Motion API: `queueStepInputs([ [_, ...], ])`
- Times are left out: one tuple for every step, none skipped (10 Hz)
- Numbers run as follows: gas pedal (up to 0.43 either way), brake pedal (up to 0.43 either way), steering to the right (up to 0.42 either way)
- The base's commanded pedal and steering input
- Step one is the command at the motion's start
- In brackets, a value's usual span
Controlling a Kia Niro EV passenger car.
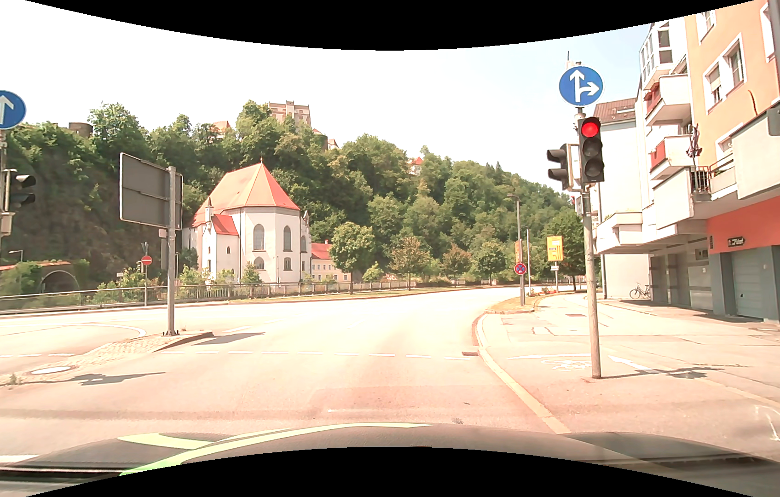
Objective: Follow the waypoints while adhering to traffic rules and regulations
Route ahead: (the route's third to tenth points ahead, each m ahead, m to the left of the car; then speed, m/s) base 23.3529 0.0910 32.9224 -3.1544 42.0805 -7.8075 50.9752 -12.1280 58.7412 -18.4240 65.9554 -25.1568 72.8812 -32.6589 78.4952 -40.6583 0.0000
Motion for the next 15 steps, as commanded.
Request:
queueStepInputs([
  [0.0, 0.335, 0.033],
  [0.0, 0.335, 0.034],
  [0.0, 0.335, 0.033],
  [0.0, 0.335, 0.033],
  [0.0, 0.335, 0.033],
  [0.0, 0.335, 0.033],
  [0.0, 0.335, 0.033],
  [0.0, 0.335, 0.033],
  [0.0, 0.335, 0.033],
  [0.0, 0.335, 0.033],
  [0.0, 0.335, 0.033],
  [0.0, 0.335, 0.033],
  [0.0, 0.335, 0.033],
  [0.0, 0.335, 0.033],
  [0.0, 0.335, 0.033],
])
